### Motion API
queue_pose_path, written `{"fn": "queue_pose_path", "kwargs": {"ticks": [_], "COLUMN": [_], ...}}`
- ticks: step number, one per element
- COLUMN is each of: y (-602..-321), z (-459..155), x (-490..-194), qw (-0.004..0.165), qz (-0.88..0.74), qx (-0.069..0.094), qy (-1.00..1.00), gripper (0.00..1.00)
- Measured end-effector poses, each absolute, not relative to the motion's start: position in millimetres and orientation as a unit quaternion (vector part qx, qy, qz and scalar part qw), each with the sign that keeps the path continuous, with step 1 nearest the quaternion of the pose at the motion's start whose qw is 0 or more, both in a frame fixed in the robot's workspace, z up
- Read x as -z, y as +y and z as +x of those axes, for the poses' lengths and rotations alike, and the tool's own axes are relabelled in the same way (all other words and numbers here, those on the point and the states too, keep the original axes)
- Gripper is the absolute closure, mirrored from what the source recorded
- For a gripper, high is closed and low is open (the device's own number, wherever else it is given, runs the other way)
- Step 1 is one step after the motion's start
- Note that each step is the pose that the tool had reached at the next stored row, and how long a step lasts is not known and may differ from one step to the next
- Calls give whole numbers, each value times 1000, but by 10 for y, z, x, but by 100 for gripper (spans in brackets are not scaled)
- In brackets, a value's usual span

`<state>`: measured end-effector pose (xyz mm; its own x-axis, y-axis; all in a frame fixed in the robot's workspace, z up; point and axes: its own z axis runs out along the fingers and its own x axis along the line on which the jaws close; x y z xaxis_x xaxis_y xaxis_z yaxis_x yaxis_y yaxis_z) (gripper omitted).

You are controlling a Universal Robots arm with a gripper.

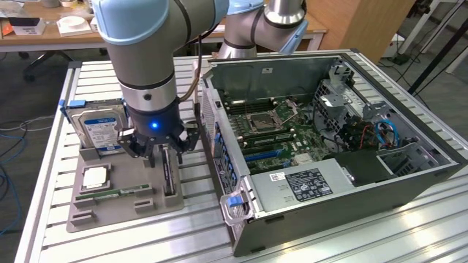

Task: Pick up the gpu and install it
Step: 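Pick up the gpu and move the gpu toward the slot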

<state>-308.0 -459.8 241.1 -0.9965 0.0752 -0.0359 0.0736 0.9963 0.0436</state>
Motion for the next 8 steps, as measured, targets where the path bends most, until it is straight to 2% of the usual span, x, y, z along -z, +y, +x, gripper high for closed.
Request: {"fn": "queue_pose_path", "kwargs": {"ticks": [8], "y": [-4586], "z": [-3085], "x": [-2367], "qw": [19], "qz": [37], "qx": [-21], "qy": [999], "gripper": [41]}}
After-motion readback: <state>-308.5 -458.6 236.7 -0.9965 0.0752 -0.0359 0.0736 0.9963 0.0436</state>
